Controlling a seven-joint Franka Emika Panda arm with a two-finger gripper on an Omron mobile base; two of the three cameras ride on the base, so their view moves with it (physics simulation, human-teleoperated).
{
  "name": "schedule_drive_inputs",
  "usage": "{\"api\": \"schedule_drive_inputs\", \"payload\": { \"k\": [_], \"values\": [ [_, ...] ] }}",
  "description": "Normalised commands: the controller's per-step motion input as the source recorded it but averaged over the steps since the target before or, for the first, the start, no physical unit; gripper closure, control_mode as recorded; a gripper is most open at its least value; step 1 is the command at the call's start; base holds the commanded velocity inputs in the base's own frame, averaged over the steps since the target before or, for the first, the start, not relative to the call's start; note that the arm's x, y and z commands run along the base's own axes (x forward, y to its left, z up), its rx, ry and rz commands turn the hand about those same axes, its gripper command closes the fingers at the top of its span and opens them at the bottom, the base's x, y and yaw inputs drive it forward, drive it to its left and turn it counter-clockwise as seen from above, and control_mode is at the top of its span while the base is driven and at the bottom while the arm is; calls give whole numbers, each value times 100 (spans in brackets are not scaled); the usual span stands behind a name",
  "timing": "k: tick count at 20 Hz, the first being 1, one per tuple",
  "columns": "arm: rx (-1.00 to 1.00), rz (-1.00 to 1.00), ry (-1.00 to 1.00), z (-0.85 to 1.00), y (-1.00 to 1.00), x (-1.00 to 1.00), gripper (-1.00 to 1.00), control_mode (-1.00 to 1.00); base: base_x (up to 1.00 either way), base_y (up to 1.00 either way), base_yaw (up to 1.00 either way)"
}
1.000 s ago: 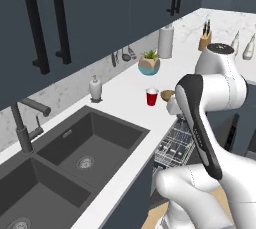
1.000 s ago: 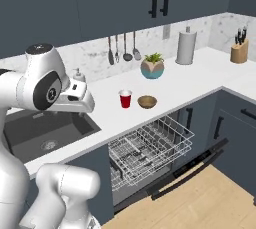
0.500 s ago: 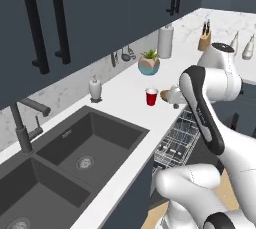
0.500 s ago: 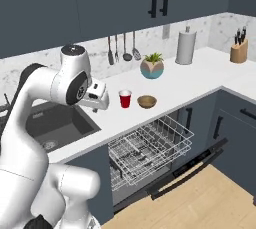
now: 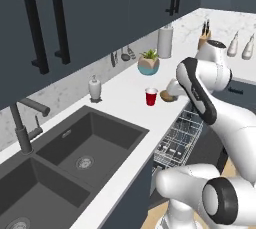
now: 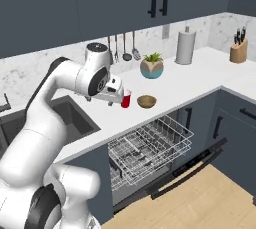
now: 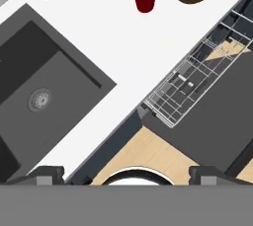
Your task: Pick up the cup and bowl from the counter, place them in the dishwasher, and close the dishwasher door.
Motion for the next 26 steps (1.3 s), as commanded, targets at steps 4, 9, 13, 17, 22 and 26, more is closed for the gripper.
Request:
{"api": "schedule_drive_inputs", "payload": {
  "k": [4, 9, 13, 17, 22, 26],
  "values": [
    [0, 0, 0, -21, -5, 34, -100, -100, 0, 0, 0],
    [0, 0, 0, -20, -17, 31, -100, -100, 0, 0, 0],
    [0, 0, -1, -16, -16, 48, -100, -100, 0, 0, 0],
    [0, 0, 0, -6, -11, 66, -100, -100, 0, 0, 0],
    [0, 0, 0, -15, -13, 56, -100, -100, 0, 0, 0],
    [0, 0, 2, -30, -40, 44, -100, -100, 0, 0, 0]
  ]
}}
